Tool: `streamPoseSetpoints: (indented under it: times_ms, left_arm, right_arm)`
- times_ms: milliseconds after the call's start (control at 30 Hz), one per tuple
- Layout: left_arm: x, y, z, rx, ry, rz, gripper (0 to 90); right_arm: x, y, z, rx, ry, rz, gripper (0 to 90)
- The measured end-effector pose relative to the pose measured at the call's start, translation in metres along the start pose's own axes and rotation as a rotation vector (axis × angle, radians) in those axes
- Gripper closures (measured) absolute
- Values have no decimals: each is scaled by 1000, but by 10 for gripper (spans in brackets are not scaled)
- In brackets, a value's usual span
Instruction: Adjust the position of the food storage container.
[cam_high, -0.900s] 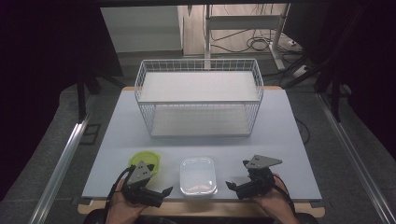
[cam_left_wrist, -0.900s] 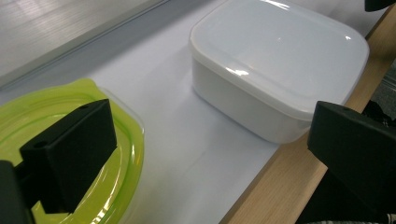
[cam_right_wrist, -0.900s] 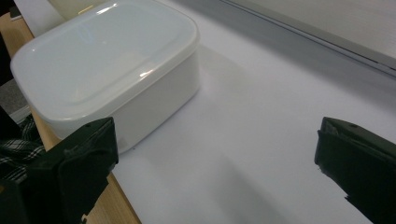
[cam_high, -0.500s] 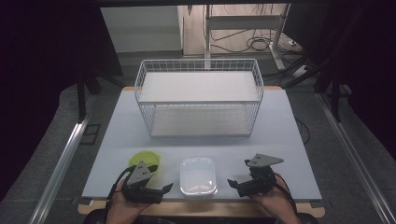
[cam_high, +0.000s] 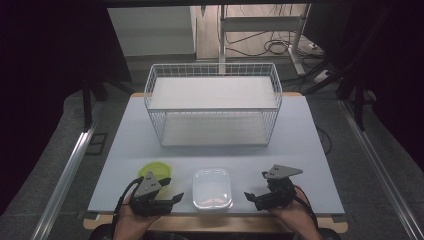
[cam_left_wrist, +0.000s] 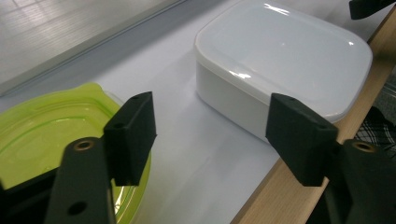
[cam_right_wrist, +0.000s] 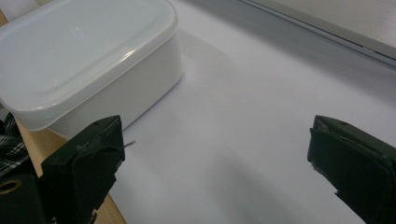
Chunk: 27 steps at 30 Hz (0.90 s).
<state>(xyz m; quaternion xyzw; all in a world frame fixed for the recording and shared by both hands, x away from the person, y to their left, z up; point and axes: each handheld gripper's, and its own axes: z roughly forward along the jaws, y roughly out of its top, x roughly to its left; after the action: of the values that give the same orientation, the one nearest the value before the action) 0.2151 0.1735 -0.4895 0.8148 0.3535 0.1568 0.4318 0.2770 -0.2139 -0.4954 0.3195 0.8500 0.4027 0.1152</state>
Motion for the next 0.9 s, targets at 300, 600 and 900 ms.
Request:
streamPoseSetpoints:
  times_ms: [300,600,900]
  left_arm:
    - [10,2,3,-3,15,-52,811]
    - [22,-3,8,40,19,-108,894]
    - [35,-9,9,68,40,-132,894]
  right_arm:
    - [-2,-2,2,29,-3,6,68]
    - [-3,-2,0,21,-8,5,79]
    - [-3,-2,2,31,-7,4,87]
